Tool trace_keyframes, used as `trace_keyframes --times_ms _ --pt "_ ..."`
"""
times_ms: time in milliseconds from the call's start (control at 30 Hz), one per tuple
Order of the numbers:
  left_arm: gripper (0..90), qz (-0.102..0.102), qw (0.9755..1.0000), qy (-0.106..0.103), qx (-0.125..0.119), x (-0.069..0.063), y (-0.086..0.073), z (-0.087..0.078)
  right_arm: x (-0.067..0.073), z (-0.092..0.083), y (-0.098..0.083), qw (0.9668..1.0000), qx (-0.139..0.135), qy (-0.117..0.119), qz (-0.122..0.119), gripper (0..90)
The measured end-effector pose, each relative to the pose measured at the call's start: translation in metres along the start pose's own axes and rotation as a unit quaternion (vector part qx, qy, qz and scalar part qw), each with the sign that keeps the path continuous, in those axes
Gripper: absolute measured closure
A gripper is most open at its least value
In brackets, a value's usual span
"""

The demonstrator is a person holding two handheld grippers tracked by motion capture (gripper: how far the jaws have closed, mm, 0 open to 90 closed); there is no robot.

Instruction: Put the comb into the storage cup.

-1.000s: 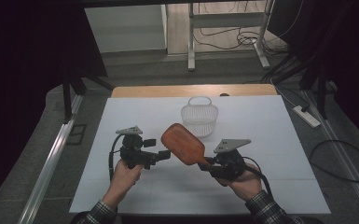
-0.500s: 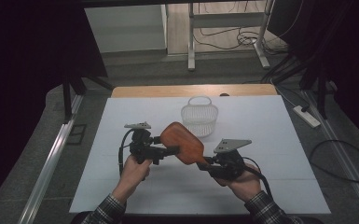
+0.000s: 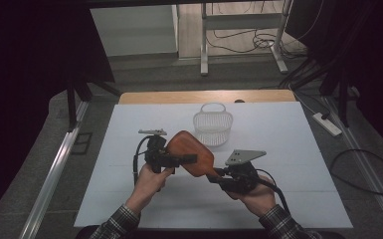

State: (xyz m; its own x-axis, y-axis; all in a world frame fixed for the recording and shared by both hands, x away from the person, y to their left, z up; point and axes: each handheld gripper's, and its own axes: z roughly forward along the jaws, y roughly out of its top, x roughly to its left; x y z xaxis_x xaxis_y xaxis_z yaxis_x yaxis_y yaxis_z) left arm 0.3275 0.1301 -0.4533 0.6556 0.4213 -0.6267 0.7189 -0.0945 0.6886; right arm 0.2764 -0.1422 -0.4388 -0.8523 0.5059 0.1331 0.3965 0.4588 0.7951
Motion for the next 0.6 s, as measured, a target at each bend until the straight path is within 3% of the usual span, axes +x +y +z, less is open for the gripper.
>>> trace_keyframes --times_ms 300,400,533,600 --pt "11.8 -0.02 0.9995 -0.023 -0.011 0.0032 -0.0021 -0.0011 0.0017 0.0006 0.0 1.0 -0.005 0.002 -0.006 71.9" --pt "20.6 -0.022 0.9993 -0.028 -0.013 0.003 -0.002 -0.0022 0.0023 0.001 -0.0003 0.9999 -0.007 0.004 -0.007 71.9" --pt "30.1 -0.036 0.9983 -0.042 -0.019 0.0051 -0.0029 -0.0039 0.0019 0.0006 -0.0001 0.9999 -0.01 0.007 -0.006 71.9" --pt "33.1 -0.057 0.9961 -0.064 -0.023 0.0096 -0.0044 -0.0045 0.0011 0.0007 -0.0004 0.9999 -0.012 0.01 -0.004 71.9"
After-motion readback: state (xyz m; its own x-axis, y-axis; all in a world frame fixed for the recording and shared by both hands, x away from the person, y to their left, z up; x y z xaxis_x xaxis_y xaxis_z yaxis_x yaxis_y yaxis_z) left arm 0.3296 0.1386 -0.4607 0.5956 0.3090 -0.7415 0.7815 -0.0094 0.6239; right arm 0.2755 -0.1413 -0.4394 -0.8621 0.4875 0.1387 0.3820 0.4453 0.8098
